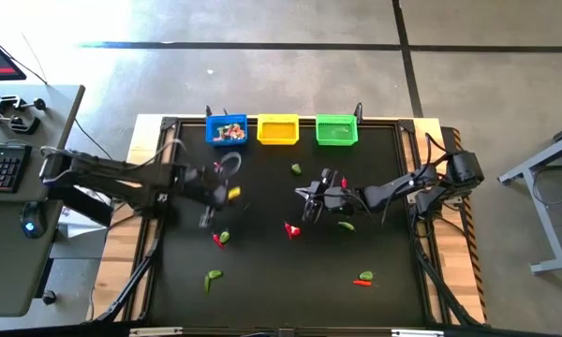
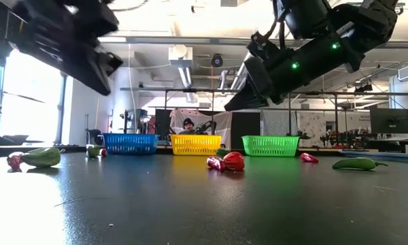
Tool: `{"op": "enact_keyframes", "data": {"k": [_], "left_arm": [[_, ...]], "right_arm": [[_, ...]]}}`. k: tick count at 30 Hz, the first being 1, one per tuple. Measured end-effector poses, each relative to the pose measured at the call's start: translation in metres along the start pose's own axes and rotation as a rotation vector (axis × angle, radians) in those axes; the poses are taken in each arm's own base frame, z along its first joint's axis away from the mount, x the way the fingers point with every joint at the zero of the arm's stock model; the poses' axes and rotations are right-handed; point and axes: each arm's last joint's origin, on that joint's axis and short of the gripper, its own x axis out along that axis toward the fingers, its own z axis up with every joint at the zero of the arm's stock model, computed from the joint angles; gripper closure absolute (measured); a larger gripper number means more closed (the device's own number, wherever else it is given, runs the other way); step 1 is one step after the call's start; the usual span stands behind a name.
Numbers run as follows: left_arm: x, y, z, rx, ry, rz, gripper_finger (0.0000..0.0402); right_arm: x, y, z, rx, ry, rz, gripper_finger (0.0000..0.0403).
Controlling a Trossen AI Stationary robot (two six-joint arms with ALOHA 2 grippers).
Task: Sort produce into baskets
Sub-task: Put the red mushroom into the blue bin
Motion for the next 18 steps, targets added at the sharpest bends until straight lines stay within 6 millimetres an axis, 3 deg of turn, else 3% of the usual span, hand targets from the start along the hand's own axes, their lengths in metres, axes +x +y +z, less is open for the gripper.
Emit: {"op": "enact_keyframes", "data": {"k": [3, 7, 13, 18], "left_arm": [[-0.001, -0.018, 0.006, 0.006, -0.026, -0.004, 0.0401], [0.002, -0.025, 0.013, 0.005, -0.027, 0.017, 0.0401], [0.028, -0.018, 0.030, 0.088, -0.038, 0.028, 0.0401], [0.051, -0.009, 0.047, 0.163, -0.076, -0.062, 0.0401]], "right_arm": [[0.000, 0.000, -0.001, -0.006, 0.011, -0.001, 0.0403], [0.000, 0.000, -0.001, -0.006, 0.010, -0.001, 0.0403], [0.000, 0.000, -0.001, -0.004, 0.013, -0.001, 0.0403], [-0.005, 0.007, -0.007, -0.051, 0.075, 0.085, 0.0403]]}}
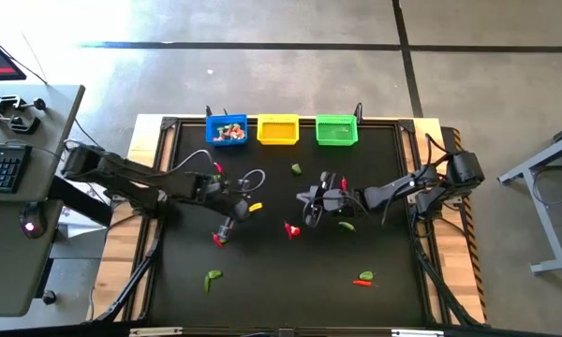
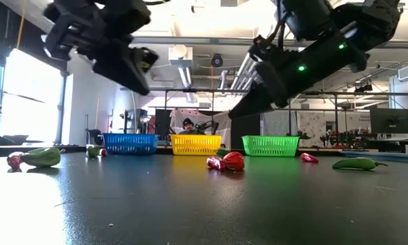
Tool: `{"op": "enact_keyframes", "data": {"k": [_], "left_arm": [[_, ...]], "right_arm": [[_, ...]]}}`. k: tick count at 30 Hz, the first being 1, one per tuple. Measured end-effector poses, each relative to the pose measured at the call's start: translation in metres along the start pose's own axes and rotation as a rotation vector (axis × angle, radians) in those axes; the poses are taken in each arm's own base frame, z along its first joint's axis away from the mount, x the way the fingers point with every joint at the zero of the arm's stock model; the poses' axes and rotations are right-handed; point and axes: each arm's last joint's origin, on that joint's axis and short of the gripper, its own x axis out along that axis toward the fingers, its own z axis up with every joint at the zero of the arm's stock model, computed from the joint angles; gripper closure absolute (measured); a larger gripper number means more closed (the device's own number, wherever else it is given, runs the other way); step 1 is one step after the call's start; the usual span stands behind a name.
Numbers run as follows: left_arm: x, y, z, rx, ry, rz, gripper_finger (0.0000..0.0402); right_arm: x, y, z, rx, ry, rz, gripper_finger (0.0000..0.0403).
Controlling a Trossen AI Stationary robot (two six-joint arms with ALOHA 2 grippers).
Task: Sort produce into baskets
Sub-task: Put the red mushroom into the blue bin
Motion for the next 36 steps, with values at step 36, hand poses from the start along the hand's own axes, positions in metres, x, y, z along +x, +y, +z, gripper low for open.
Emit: {"op": "enact_keyframes", "data": {"k": [36], "left_arm": [[0.025, 0.007, -0.039, -0.057, -0.190, -0.207, 0.0401]], "right_arm": [[0.020, 0.028, -0.037, 0.056, 0.187, 0.349, 0.0381]]}}
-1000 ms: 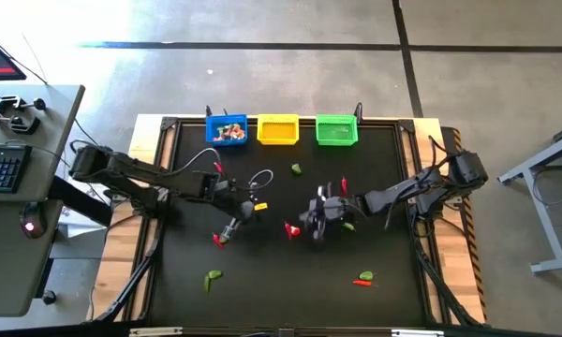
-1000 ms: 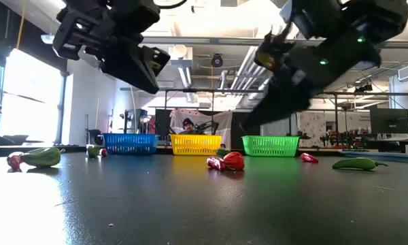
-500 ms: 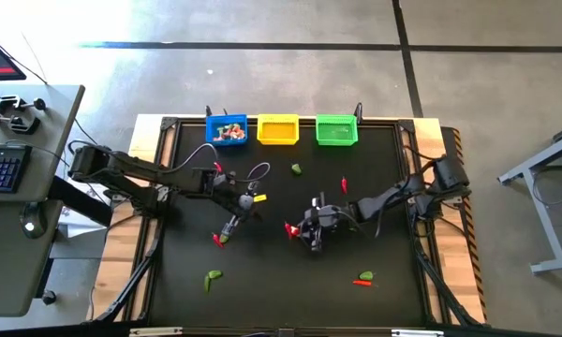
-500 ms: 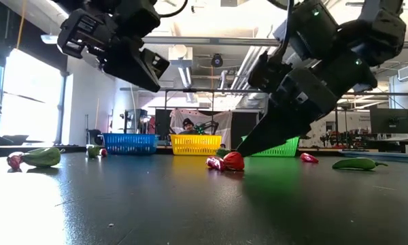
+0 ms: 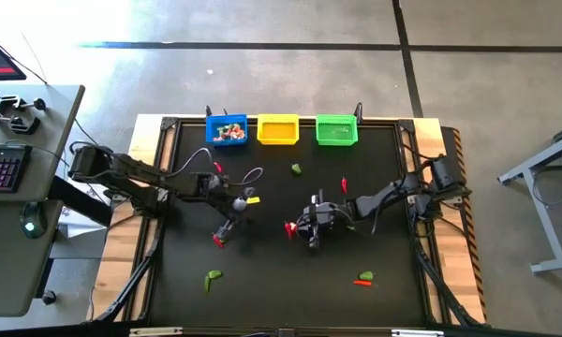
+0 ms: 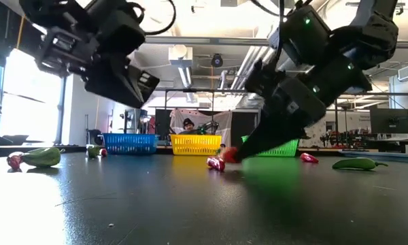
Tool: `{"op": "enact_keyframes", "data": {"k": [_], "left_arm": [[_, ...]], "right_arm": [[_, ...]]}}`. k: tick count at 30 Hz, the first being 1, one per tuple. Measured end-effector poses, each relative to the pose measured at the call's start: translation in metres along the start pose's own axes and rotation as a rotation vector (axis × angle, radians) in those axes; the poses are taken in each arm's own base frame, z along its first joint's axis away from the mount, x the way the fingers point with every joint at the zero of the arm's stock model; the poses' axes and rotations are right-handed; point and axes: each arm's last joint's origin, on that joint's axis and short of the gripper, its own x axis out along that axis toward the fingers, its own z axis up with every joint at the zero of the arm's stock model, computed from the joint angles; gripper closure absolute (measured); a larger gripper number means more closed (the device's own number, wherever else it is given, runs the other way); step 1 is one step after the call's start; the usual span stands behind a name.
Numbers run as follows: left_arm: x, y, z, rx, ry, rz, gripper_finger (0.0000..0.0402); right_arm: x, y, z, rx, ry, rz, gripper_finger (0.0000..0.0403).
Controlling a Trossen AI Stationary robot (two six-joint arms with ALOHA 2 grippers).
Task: Sort produce into baskets
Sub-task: Put the red mushroom into the blue bin
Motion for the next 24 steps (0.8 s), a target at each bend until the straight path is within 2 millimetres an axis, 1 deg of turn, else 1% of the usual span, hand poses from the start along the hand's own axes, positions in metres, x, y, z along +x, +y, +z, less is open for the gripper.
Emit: {"op": "enact_keyframes", "data": {"k": [2, 4, 7, 13, 18, 22, 24], "left_arm": [[0.000, 0.003, -0.001, 0.011, -0.028, 0.076, 0.0401], [0.000, 0.006, 0.002, 0.049, -0.037, 0.180, 0.0401], [0.000, 0.008, 0.006, 0.164, -0.040, 0.265, 0.0395], [0.002, -0.001, 0.017, 0.420, -0.079, 0.326, 0.0352], [0.006, -0.013, 0.020, 0.579, -0.038, 0.355, 0.0316], [0.009, -0.023, 0.022, 0.681, -0.034, 0.342, 0.0305], [0.010, -0.026, 0.024, 0.700, -0.032, 0.361, 0.0304]], "right_arm": [[-0.002, 0.001, 0.007, -0.035, -0.056, 0.023, 0.0381], [-0.002, 0.001, 0.014, -0.082, -0.109, 0.089, 0.0391], [-0.002, 0.001, 0.021, -0.118, -0.143, 0.150, 0.0398], [0.000, -0.001, 0.045, -0.115, -0.186, 0.226, 0.0400], [0.001, 0.002, 0.062, -0.129, -0.222, 0.253, 0.0400], [0.001, 0.004, 0.070, -0.137, -0.232, 0.253, 0.0400], [0.001, 0.005, 0.074, -0.138, -0.243, 0.254, 0.0400]]}}
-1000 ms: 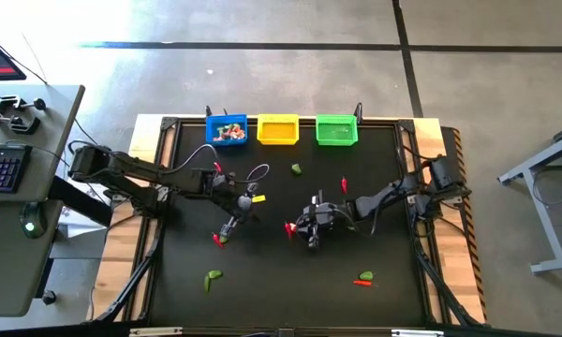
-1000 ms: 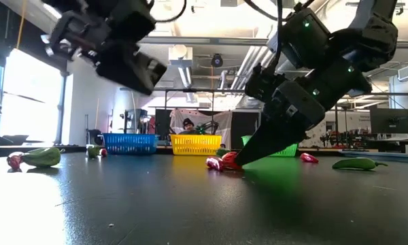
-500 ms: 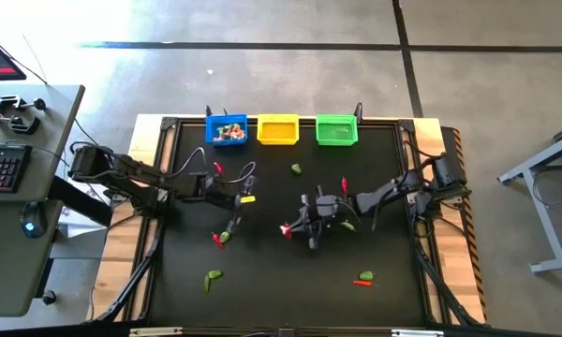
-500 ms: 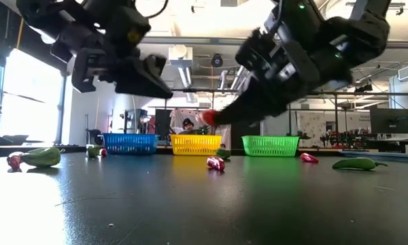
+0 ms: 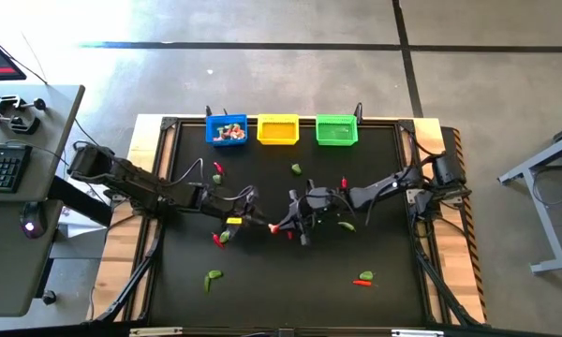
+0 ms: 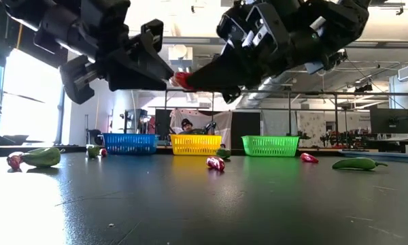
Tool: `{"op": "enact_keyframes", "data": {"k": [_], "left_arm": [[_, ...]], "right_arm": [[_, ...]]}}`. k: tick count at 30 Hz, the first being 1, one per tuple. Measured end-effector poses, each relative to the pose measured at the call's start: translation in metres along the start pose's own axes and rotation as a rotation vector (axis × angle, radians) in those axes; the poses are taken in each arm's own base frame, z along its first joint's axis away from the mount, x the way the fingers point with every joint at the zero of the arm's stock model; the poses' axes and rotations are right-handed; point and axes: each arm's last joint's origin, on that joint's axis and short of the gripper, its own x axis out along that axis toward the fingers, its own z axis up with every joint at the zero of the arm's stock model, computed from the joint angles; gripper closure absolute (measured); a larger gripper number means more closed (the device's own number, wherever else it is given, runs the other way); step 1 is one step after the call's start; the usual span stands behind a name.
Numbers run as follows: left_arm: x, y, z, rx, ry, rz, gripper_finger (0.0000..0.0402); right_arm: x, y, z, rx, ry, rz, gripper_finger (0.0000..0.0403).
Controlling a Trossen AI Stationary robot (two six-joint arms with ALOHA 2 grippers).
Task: Sort produce into baskets
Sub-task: Put the red mushroom into the blue bin
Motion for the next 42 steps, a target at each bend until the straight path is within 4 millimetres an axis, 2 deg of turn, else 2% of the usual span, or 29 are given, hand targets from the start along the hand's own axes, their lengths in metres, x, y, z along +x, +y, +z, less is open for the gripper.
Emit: {"op": "enact_keyframes", "data": {"k": [14, 18, 23, 27, 30, 34, 38, 42], "left_arm": [[0.000, -0.002, 0.011, 0.047, -0.018, 0.034, 0.0314], [0.001, -0.003, 0.011, 0.067, -0.025, 0.025, 0.0337], [0.001, -0.006, 0.015, 0.083, -0.064, -0.006, 0.0389], [0.001, -0.006, 0.015, 0.077, -0.064, -0.011, 0.0397], [0.001, -0.007, 0.014, 0.063, -0.047, -0.008, 0.0400], [-0.002, -0.007, 0.012, -0.013, 0.011, 0.001, 0.0401], [-0.007, -0.007, 0.004, -0.058, 0.149, 0.022, 0.0401], [-0.018, 0.008, -0.015, -0.162, 0.325, 0.119, 0.0401]], "right_arm": [[0.002, 0.001, 0.010, -0.015, -0.024, 0.014, 0.0401], [0.002, 0.001, 0.010, -0.014, -0.029, 0.011, 0.0400], [0.002, 0.002, 0.011, -0.007, -0.030, 0.019, 0.0397], [0.002, 0.002, 0.010, -0.001, -0.028, 0.018, 0.0385], [0.002, 0.001, 0.009, -0.007, -0.011, 0.009, 0.0357], [0.002, -0.001, 0.005, 0.016, 0.026, -0.042, 0.0295], [0.002, -0.003, -0.002, 0.049, 0.097, -0.093, 0.0233], [-0.002, -0.003, -0.006, 0.059, 0.162, -0.120, 0.0195]]}}
